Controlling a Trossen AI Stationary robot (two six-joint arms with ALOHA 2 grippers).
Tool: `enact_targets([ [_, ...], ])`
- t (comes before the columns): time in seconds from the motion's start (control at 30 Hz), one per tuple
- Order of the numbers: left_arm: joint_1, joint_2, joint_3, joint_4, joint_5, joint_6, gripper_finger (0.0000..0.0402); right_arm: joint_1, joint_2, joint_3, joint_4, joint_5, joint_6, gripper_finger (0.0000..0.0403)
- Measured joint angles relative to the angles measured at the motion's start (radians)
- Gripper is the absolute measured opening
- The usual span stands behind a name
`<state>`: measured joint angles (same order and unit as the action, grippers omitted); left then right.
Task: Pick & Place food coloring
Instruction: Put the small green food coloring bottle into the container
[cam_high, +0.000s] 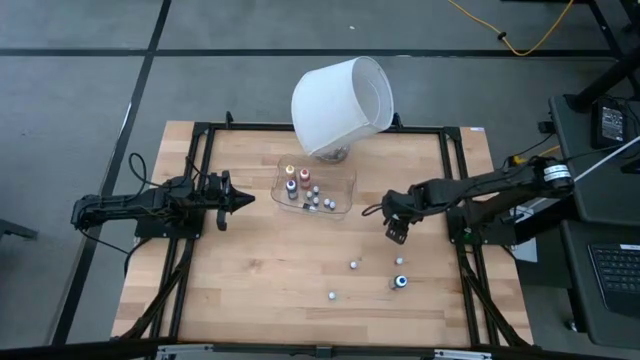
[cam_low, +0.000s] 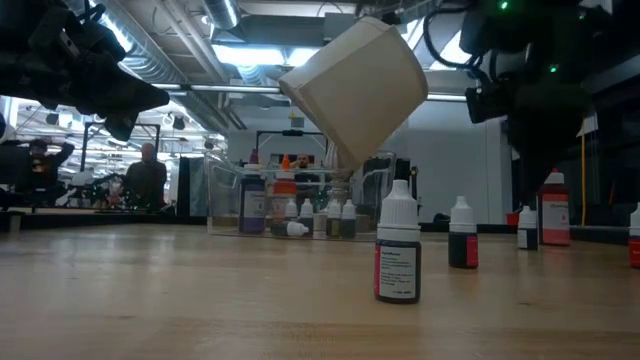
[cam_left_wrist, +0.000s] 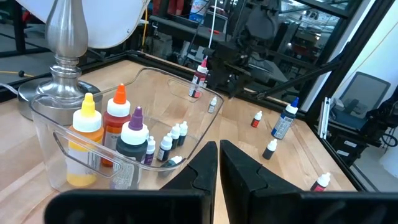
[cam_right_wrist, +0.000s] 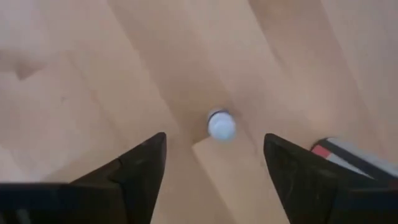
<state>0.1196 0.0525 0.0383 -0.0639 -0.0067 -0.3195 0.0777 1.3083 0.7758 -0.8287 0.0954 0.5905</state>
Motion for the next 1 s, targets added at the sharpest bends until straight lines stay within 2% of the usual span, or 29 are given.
enact_targets([
  [0.23, 0.000, 0.000, 0.000, 0.000, 0.000, 0.000, 0.0015, -0.075, 0.000, -0.015, 0.030, -0.001, -0.074, 0.0244],
  [0.43, 0.000, 0.000, 0.000, 0.000, 0.000, 0.000, 0.0015, -0.114, 0.024, -0.014, 0.035, -0.047, -0.128, 0.0219],
  [1.0, 0.000, 0.000, 0.000, 0.000, 0.000, 0.000, 0.0015, -0.120, 0.121, -0.014, 0.060, -0.093, -0.124, 0.0216],
])
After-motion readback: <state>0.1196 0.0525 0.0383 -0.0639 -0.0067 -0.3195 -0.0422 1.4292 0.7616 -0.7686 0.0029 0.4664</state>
